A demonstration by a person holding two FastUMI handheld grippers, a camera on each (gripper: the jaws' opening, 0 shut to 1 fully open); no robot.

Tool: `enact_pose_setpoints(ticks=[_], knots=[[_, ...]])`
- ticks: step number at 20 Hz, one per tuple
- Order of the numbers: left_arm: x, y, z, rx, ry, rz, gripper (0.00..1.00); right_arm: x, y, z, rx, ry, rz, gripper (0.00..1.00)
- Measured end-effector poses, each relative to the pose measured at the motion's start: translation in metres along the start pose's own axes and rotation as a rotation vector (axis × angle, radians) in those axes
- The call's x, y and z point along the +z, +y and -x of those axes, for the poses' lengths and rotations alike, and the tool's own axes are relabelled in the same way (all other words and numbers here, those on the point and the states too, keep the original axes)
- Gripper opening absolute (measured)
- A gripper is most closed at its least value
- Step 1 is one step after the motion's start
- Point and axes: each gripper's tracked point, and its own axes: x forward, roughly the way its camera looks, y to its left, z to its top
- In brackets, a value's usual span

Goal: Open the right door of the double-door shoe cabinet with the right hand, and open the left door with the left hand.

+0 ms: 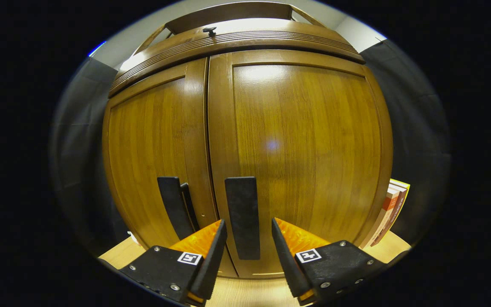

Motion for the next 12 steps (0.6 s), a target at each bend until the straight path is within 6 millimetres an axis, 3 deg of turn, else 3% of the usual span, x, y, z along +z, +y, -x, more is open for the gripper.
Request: enact_pose_setpoints(ticks=[1,3,4,6,8,12], knots=[[-0.001,0.0003,-0.0009,0.002,0.002,-0.001,0.99,-0.0007,0.0002,-0.0016,0.003,0.001,-0.002,0.58],[-0.0034,0.0022,-0.0023,0.008,0.006,-0.002,0.96,0.0012,0.0006,-0.0054,0.009,0.0,-0.007,0.62],[-0.0042,0.0028,-0.0031,0.009,0.008,-0.002,0.96,0.002,0.0003,-0.0071,0.01,-0.002,-0.01,0.51],[-0.0056,0.0038,-0.0034,0.011,0.01,0.005,0.96,0.0005,0.0035,-0.0084,0.03,0.01,-0.025,0.49],[-0.0074,0.0028,-0.0032,0.011,0.014,0.013,0.96,0.0002,0.0034,-0.0077,0.032,0.01,-0.02,0.37],[-0.0081,0.0024,-0.0031,0.005,0.014,0.017,0.96,-0.0007,0.0035,0.0013,0.051,0.0,0.004,0.33]])
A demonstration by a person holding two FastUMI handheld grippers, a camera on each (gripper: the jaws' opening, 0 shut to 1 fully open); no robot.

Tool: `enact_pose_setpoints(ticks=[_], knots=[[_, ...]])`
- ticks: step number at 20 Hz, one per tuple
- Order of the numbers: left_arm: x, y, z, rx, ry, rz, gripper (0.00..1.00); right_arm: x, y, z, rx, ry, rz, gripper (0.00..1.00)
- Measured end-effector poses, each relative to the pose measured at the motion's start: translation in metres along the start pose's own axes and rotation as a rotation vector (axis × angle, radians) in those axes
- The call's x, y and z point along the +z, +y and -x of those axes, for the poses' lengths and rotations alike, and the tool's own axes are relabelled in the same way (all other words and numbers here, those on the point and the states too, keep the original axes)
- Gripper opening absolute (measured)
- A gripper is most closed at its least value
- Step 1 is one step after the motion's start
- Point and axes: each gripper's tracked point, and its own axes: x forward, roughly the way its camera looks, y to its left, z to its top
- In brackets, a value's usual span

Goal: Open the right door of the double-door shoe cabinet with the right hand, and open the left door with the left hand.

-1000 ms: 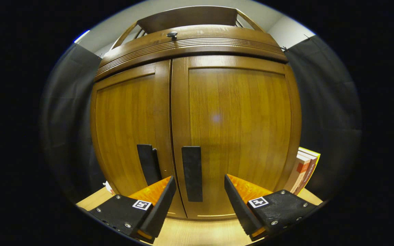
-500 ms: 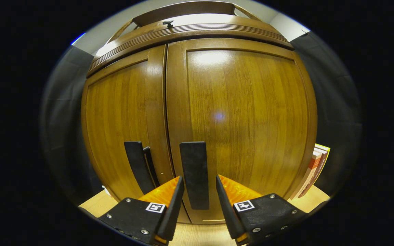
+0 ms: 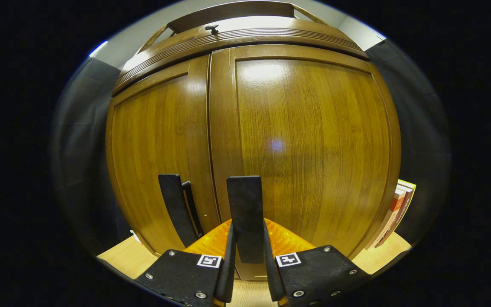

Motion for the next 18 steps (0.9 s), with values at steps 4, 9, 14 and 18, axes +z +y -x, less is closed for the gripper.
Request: enact_pose_setpoints(ticks=[4,9,14,18], knots=[[-0.004,-0.003,0.001,-0.002,0.005,0.002,0.96,-0.002,0.0,0.021,0.028,0.002,-0.004,0.3],[-0.009,-0.002,0.002,-0.001,0.014,0.005,0.96,-0.003,-0.005,0.06,0.055,-0.013,0.024,0.28],[-0.011,-0.01,0.0,-0.013,0.019,-0.005,0.94,-0.009,-0.019,0.095,0.058,-0.018,0.027,0.28],[-0.013,-0.016,0.0,-0.029,0.02,-0.01,0.94,-0.006,-0.022,0.11,0.052,-0.02,0.04,0.28]])
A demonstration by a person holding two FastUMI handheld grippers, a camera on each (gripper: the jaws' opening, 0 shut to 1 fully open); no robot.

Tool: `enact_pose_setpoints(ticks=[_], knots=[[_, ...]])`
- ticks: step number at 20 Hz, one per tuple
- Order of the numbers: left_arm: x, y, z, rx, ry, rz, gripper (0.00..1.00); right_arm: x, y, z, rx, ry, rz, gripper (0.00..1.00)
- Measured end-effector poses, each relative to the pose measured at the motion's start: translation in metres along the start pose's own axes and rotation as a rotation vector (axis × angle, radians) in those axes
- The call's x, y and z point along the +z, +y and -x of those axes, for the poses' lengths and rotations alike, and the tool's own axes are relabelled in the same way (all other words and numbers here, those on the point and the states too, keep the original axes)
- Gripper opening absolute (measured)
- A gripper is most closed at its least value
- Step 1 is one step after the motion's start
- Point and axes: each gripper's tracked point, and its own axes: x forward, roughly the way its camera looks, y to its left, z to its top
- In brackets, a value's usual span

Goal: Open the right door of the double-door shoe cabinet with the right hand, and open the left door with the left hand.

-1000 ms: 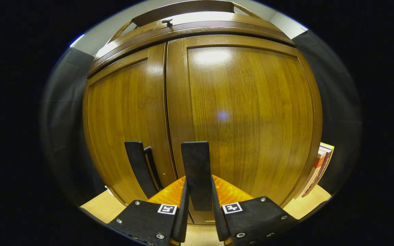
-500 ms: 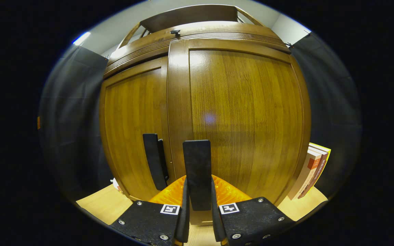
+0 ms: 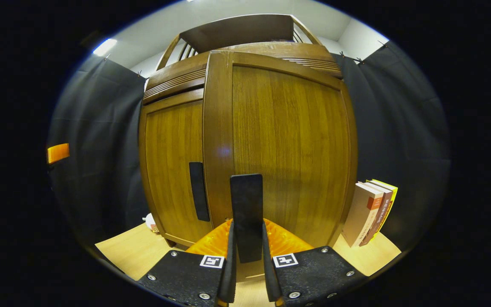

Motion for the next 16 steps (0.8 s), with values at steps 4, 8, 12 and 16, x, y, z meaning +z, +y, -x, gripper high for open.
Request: enact_pose_setpoints(ticks=[4,8,12,16], knots=[[-0.005,-0.003,-0.002,-0.005,0.011,0.007,0.96,0.0,-0.011,0.025,0.001,0.015,0.004,0.28],[-0.007,-0.01,-0.003,-0.011,0.013,0.007,0.94,0.001,-0.022,0.045,-0.011,0.016,-0.003,0.28],[-0.006,-0.023,-0.003,-0.035,0.014,0.0,0.94,0.003,-0.035,0.061,-0.025,0.011,-0.004,0.22],[-0.007,-0.036,0.0,-0.058,0.016,0.002,0.94,0.003,-0.051,0.08,-0.044,0.012,-0.023,0.24]])
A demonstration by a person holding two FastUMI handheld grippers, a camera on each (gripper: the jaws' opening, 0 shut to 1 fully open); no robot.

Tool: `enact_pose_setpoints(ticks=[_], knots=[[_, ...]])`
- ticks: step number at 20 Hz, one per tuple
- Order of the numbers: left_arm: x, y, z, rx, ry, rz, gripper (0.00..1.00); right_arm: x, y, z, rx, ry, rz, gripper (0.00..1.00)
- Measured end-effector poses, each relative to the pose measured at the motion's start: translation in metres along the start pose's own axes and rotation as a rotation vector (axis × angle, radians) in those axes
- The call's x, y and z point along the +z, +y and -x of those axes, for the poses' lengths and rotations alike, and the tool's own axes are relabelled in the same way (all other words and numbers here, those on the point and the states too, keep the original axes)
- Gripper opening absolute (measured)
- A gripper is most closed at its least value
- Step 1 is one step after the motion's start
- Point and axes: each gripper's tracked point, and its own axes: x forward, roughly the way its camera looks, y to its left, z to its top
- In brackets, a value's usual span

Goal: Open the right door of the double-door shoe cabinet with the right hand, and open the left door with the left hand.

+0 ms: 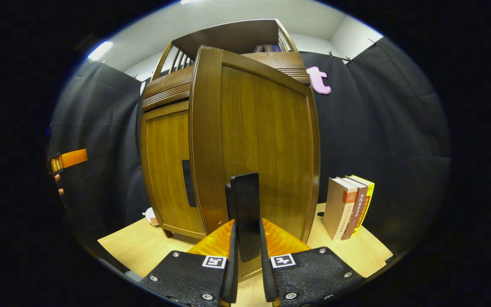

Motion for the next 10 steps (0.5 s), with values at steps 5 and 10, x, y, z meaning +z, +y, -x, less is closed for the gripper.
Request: enact_pose_setpoints(ticks=[5,10], knots=[[-0.002,-0.017,-0.001,-0.027,0.008,0.01,0.94,0.002,-0.029,0.027,-0.063,-0.007,0.017,0.14],[-0.005,-0.037,-0.006,-0.058,0.016,0.006,0.94,0.004,-0.049,0.039,-0.09,-0.008,0.024,0.11]])
